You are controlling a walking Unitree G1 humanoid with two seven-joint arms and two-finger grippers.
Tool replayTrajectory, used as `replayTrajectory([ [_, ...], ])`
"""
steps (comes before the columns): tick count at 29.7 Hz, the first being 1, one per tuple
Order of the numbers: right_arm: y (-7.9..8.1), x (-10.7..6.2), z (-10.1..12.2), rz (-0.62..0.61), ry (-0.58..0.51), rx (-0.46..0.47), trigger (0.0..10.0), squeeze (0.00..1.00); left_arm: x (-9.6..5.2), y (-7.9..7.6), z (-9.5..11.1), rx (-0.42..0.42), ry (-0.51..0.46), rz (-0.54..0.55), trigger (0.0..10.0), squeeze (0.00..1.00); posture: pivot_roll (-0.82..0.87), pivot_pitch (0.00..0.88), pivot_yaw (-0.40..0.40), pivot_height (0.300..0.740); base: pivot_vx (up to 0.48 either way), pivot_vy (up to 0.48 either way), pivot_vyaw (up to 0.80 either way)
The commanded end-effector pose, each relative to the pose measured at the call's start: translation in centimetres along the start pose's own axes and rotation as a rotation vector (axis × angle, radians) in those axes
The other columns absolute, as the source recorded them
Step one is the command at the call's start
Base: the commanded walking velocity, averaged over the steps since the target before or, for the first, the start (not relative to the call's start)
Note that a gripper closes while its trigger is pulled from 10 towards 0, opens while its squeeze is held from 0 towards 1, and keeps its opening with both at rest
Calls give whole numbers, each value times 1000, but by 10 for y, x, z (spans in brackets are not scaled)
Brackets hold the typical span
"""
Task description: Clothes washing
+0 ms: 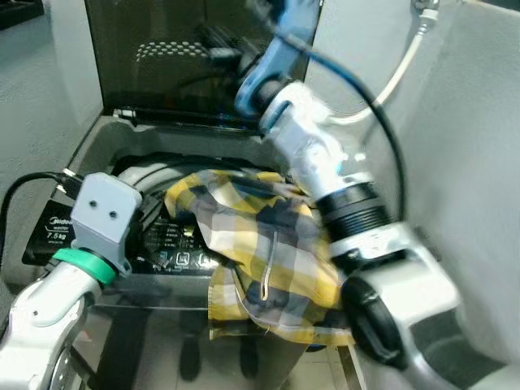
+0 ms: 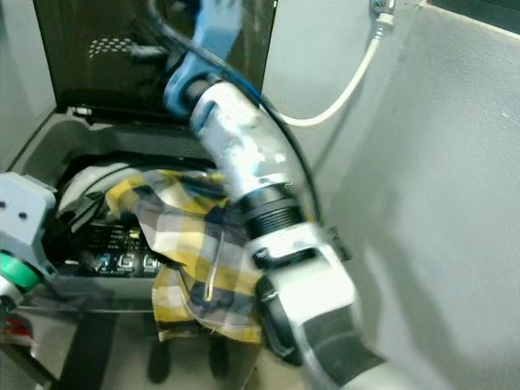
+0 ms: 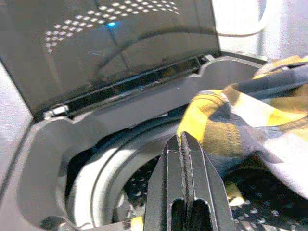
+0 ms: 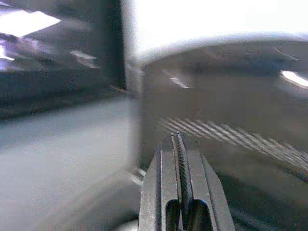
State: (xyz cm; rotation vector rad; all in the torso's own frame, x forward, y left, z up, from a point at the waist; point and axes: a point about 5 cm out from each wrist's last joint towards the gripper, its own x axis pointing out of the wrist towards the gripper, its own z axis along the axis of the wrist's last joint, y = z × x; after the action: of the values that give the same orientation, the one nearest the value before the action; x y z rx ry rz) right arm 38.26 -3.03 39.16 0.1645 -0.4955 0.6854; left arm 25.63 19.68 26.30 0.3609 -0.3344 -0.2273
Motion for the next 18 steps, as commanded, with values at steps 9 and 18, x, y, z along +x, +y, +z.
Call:
replayTrajectory([
  [9, -57, -77, -32, -28, 116, 26, 10000, 1000, -14, 0, 6, -90, -58, -37, 10000, 0, 72, 39, -51, 740, 0, 0, 0],
  [18, -99, -182, -41, -296, 174, 42, 10000, 1000, -42, 20, -4, -90, -13, 11, 10000, 0, 62, 52, -28, 740, 0, 0, 0],
])
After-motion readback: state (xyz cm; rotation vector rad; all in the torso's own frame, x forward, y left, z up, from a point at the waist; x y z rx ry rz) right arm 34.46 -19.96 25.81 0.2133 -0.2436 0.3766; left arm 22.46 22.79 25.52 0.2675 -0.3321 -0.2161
